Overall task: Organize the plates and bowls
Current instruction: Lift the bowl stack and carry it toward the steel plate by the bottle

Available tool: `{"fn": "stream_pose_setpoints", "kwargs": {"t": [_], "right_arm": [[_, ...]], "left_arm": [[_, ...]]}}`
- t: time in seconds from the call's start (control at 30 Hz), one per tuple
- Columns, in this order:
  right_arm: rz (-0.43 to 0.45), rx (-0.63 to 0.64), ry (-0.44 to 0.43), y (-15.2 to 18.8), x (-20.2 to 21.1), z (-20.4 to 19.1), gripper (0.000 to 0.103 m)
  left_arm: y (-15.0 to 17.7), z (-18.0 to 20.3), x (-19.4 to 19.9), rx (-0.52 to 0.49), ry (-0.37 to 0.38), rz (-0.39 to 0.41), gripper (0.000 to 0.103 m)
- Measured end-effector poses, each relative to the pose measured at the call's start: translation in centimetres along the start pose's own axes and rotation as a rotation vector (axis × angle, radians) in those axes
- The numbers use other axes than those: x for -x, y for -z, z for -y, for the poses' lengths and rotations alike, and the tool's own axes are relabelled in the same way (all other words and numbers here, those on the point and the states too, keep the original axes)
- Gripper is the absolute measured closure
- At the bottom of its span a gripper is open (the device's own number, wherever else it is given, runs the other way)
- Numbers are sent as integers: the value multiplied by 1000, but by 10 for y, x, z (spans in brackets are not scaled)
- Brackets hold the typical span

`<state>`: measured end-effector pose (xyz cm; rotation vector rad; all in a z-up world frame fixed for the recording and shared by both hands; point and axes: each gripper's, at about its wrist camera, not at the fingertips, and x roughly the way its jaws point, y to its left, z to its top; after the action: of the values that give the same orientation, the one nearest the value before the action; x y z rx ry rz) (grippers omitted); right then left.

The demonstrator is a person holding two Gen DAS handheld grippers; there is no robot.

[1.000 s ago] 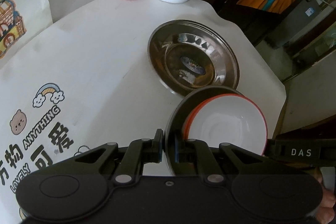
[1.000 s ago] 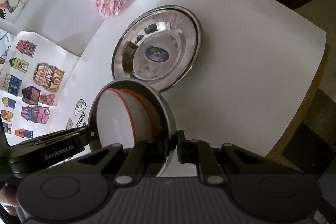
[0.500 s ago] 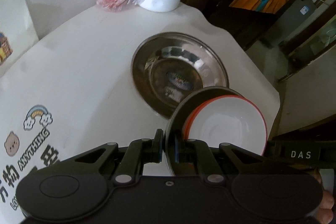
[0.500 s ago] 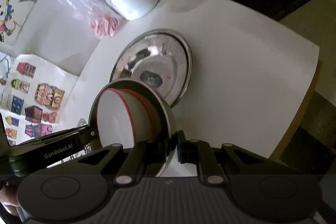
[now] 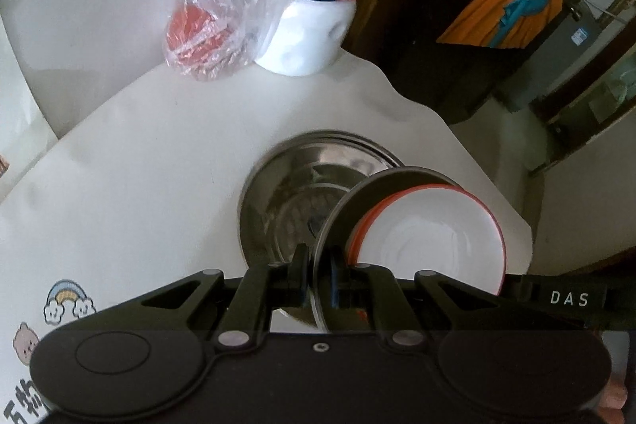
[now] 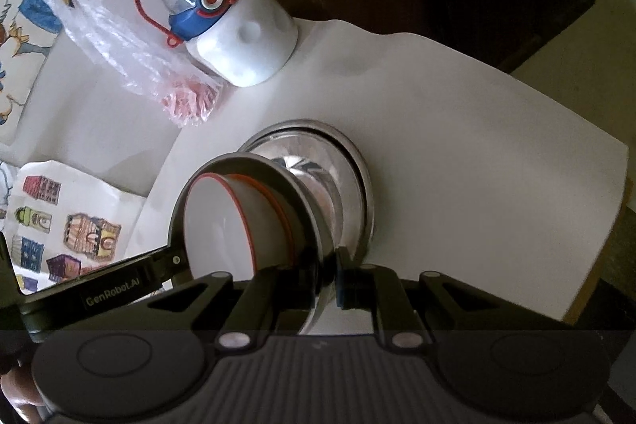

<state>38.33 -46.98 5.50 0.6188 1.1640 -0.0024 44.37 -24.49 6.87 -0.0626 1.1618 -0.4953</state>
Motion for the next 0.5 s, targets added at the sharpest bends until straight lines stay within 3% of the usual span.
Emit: {"fn": "stream_pose_setpoints", "kwargs": {"t": [0.5], "right_arm": [[-3, 34, 22, -21, -32, -12, 91]], "left_arm": [[-19, -28, -34, 69, -8, -8, 94]]}}
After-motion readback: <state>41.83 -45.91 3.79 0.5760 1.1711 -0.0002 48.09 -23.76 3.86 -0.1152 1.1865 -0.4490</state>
